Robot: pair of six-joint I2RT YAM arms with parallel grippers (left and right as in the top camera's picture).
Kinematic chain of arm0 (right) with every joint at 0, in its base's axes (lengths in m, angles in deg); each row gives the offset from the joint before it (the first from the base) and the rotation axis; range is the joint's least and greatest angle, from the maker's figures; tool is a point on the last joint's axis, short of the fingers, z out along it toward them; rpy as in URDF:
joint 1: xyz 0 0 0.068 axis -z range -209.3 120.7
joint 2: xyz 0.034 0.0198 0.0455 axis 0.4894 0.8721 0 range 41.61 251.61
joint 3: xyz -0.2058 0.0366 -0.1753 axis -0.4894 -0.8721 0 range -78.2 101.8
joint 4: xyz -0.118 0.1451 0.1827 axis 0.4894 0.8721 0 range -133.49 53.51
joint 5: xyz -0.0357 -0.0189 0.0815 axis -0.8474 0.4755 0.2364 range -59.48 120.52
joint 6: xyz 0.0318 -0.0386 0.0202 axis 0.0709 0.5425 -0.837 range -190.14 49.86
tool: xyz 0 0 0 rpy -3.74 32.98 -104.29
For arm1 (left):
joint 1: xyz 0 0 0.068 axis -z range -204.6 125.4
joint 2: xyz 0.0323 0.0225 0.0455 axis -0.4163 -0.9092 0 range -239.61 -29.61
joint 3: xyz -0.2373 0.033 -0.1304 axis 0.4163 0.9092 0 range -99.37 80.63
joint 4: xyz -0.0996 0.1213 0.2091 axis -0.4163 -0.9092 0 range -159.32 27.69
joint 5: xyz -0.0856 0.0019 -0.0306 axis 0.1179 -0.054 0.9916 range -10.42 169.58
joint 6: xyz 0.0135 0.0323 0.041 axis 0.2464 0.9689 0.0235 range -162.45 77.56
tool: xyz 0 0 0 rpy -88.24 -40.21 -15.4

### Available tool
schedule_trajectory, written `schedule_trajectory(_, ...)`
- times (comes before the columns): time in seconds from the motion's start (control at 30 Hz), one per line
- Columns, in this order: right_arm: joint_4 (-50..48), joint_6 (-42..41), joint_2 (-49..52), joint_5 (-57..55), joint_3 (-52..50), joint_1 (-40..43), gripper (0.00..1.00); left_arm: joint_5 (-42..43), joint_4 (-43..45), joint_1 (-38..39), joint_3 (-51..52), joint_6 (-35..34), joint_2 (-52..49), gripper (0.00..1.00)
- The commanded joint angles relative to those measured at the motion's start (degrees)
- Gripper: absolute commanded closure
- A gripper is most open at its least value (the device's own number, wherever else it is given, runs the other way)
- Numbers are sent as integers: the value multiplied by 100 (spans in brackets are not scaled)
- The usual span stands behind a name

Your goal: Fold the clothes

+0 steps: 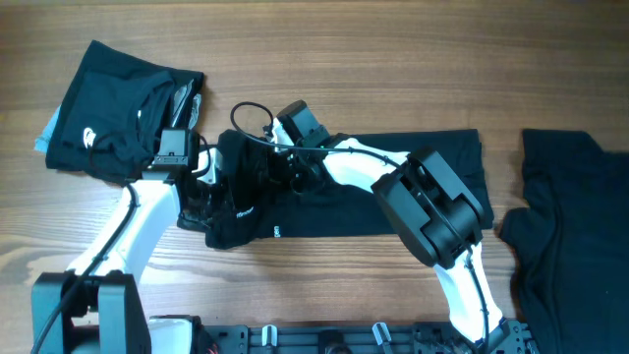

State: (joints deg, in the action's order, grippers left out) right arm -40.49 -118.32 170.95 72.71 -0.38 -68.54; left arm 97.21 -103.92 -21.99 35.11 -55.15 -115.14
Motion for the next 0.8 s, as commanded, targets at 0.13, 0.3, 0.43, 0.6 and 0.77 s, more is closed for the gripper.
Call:
schedule_trajectory(0.13, 136, -20, 417, -579, -175, -11, 96, 96, 26, -22, -50, 11, -337, 85)
schedule_trajectory(0.3, 136, -22, 417, -579, -175, -11, 96, 96, 92, -22, 94, 9, -337, 86)
schedule_trajectory(0.43, 129, -22, 417, -579, -175, -11, 96, 195, 334, -22, 251, 9, -337, 88)
schedule_trajectory(0.6, 131, -22, 417, -579, -175, -11, 96, 317, 391, -22, 256, 7, -337, 92)
schedule_trajectory(0.77, 131, -22, 417, -579, -175, -11, 95, 313, 232, 20, 258, 9, -337, 93)
